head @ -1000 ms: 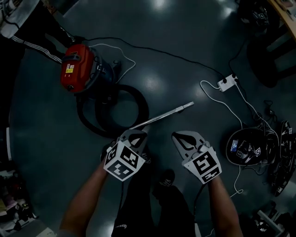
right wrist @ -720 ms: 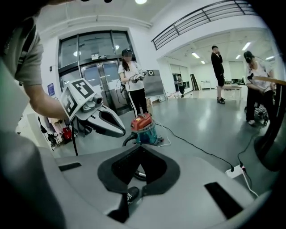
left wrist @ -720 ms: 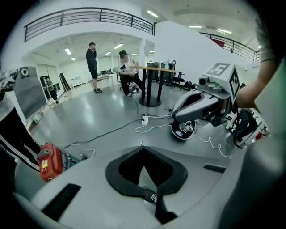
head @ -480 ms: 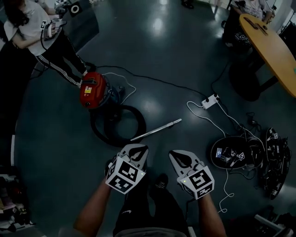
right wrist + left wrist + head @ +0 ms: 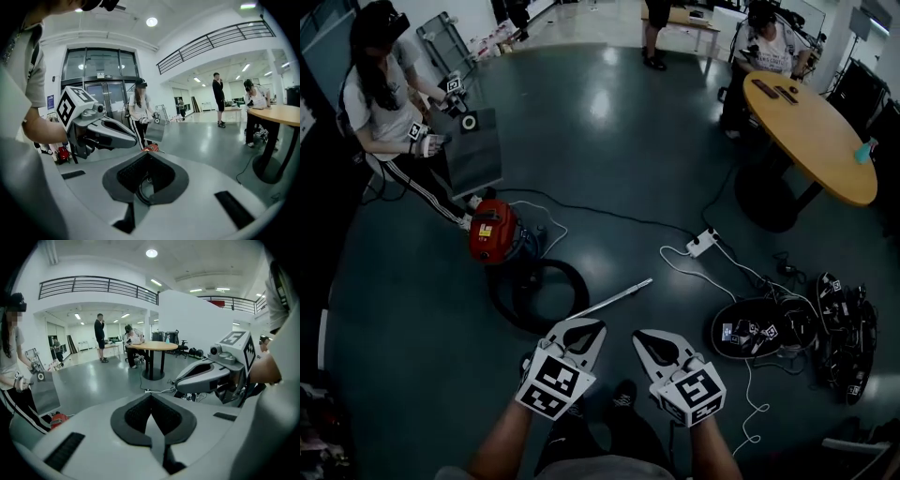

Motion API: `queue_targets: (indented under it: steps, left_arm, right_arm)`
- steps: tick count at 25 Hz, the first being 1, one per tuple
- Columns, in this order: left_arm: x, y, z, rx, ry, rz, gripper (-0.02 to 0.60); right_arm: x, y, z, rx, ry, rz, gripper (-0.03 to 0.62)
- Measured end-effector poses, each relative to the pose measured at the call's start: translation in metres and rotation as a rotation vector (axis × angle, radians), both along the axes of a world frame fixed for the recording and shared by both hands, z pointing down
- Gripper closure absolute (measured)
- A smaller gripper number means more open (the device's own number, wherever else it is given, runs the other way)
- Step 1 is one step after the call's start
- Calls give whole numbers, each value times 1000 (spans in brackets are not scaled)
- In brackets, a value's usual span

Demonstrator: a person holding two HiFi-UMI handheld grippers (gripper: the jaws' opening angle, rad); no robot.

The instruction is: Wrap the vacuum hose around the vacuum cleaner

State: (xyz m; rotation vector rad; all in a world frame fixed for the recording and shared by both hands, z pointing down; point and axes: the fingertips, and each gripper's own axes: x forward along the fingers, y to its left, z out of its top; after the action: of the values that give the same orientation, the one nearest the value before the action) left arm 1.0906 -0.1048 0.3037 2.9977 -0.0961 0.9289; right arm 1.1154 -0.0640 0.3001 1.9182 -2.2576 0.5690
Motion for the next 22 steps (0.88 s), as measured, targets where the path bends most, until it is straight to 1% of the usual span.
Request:
queue_targets:
  steps: [4,7,10,13,18,22]
  left_arm:
    - [-13,17,-47,-6,62,3,574]
    - [-20,24,-73,-11,129,32,574]
    - [-27,32,-97,-7,188,86,574]
    - [-35,43,-119,6,233,149,574]
    - [-45,65,-141,8,278,233,574]
    - [-48,82,-150,11,303,297,574]
  right_arm:
    - [-16,11,-51,37,9,50,588]
    - [-22,17,-82,70,53,125,588]
    - [-28,25,-106,106,101,202,588]
    - [-41,32,-129,139,144,243,588]
    - [-53,54,-159,200,184,294,588]
    - [-59,68,-173,227,217,335,588]
